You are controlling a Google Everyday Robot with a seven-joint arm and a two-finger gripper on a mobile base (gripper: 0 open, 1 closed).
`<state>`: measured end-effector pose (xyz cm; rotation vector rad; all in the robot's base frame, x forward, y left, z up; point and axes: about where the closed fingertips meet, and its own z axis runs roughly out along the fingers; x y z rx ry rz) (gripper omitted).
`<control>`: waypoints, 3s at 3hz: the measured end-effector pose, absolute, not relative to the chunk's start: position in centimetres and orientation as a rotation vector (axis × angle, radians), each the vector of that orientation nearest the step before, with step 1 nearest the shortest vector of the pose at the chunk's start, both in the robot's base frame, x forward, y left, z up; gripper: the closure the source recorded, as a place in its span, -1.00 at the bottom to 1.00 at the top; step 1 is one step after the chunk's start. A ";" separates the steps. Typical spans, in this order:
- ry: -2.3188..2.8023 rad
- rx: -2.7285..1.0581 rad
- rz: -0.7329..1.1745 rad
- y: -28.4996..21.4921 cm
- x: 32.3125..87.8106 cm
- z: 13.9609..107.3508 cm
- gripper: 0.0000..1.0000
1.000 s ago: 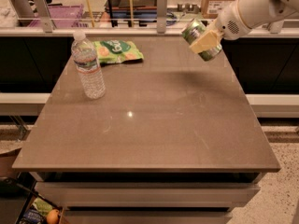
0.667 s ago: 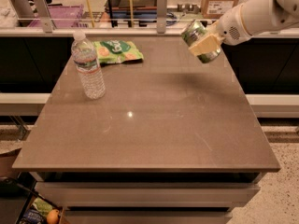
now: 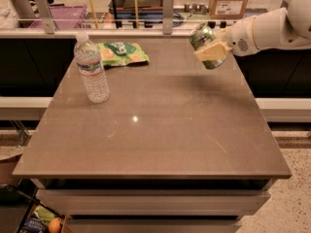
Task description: Place green can upright
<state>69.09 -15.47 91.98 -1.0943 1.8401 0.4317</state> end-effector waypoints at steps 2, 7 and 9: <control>1.755 -0.989 0.548 -16.7 71.0 90.2 1.00; 1.554 -0.957 0.728 -16.7 73.1 87.1 1.00; 1.511 -0.925 0.765 -17.4 73.3 85.9 1.00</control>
Offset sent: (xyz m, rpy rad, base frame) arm 0.0287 -0.0245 -0.0254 0.2497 -0.0446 0.0033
